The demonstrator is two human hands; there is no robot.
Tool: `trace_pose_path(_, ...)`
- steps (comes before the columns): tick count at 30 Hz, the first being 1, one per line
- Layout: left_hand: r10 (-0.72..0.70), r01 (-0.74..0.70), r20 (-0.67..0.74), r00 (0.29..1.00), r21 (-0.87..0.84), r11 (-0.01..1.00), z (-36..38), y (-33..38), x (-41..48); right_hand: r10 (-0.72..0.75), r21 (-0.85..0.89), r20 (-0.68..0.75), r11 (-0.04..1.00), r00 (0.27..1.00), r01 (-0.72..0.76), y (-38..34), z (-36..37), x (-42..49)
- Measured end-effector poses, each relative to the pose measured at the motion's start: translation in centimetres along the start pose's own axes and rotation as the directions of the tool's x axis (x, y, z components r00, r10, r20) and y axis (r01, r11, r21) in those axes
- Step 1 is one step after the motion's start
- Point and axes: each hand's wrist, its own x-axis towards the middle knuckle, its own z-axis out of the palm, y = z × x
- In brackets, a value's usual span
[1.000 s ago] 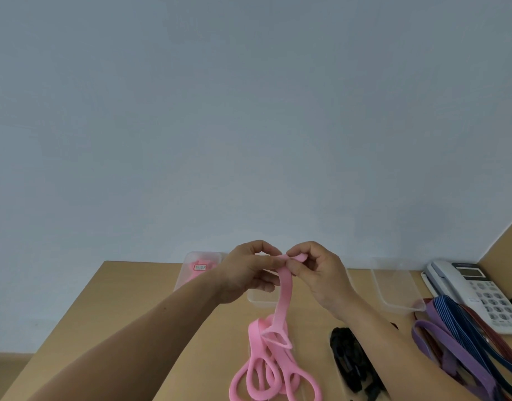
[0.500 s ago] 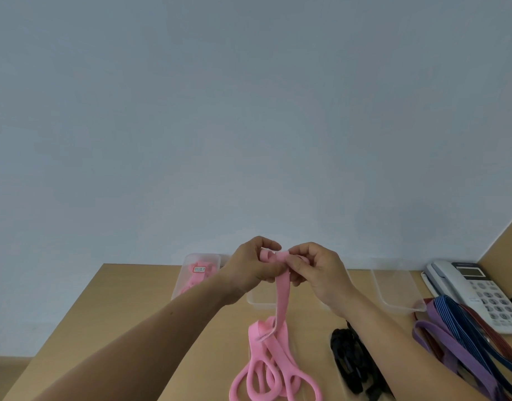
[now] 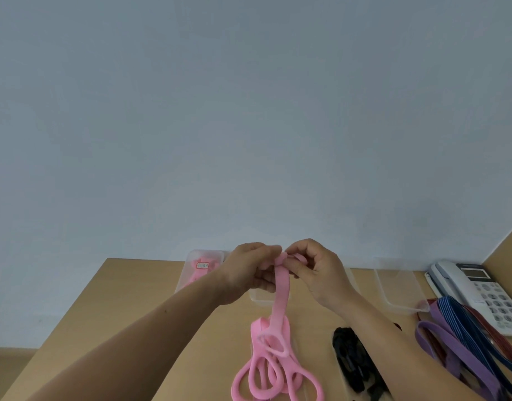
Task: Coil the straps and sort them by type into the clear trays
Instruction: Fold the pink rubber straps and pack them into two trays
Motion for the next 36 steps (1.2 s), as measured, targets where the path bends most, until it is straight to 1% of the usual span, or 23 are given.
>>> trace_pose_path(3, 0.014, -0.017, -0.069, 0.998, -0.042, 0.999, -0.2, -0.5, 0.1, 0.017, -0.007, 0.035, 1.000, 0.999, -0.016, -0.1, -0.1, -0.2)
trace_pose_path(7, 0.091, -0.096, -0.132, 0.987, -0.036, 0.995, -0.4, -0.9, 0.4, 0.098, 0.154, 0.062, 0.982, 0.993, -0.106, -0.3, -0.4, -0.3)
trace_pose_path(8, 0.114, -0.118, -0.138, 0.984, -0.023, 0.993, -0.5, -1.0, 0.5, 0.121, 0.165, 0.066, 0.978, 0.990, -0.130, -0.4, -0.4, -0.3)
trace_pose_path(11, 0.160, -0.160, -0.099, 0.982, 0.005, 0.987, -0.3, -1.1, 0.5, 0.185, 0.102, 0.070, 0.976, 0.980, -0.191, -0.4, -0.2, 0.0)
trace_pose_path(13, 0.174, -0.170, -0.098, 0.980, 0.046, 0.984, -0.2, -1.4, 0.5, 0.190, 0.089, 0.064, 0.977, 0.980, -0.195, -0.2, -0.2, 0.1)
trace_pose_path(16, 0.127, -0.123, -0.141, 0.982, 0.041, 0.992, -0.2, -1.6, 0.7, 0.152, 0.067, 0.028, 0.986, 0.988, -0.153, 0.1, -0.5, 0.1)
trace_pose_path(18, 0.074, -0.071, -0.104, 0.992, 0.034, 0.997, -0.3, -1.4, 0.6, 0.113, 0.040, -0.001, 0.993, 0.994, -0.112, 0.3, -0.6, 0.0)
trace_pose_path(20, 0.019, -0.012, -0.080, 0.997, 0.083, 0.996, -0.3, -1.0, 0.4, 0.085, 0.020, -0.025, 0.996, 0.996, -0.085, 0.4, -0.5, 0.0)
trace_pose_path(22, -0.017, 0.023, -0.065, 0.998, 0.096, 0.995, -0.3, -0.7, 0.3, 0.065, 0.012, -0.041, 0.998, 0.997, -0.064, 0.4, -0.4, -0.1)
trace_pose_path(25, -0.056, 0.058, -0.033, 0.998, 0.057, 0.997, -0.4, -0.3, 0.3, 0.047, 0.005, -0.041, 0.999, 0.998, -0.046, 0.4, -0.2, -0.2)
trace_pose_path(27, -0.081, 0.081, -0.013, 0.997, -0.004, 0.997, -0.5, -0.1, 0.2, 0.042, 0.016, -0.029, 0.999, 0.999, -0.042, 0.4, -0.2, -0.1)
trace_pose_path(30, -0.072, 0.071, -0.014, 0.997, -0.065, 0.995, -0.6, -0.1, 0.2, 0.036, 0.036, 0.000, 0.999, 0.999, -0.036, 0.2, -0.2, -0.1)
trace_pose_path(32, -0.052, 0.048, -0.039, 0.998, -0.088, 0.995, -0.5, -0.2, 0.4, 0.050, 0.056, 0.021, 0.997, 0.999, -0.051, 0.1, -0.2, -0.1)
trace_pose_path(36, 0.031, -0.042, -0.088, 0.996, -0.127, 0.991, -0.5, -0.6, 0.5, 0.108, 0.145, 0.032, 0.983, 0.994, -0.111, 0.0, -0.2, 0.0)
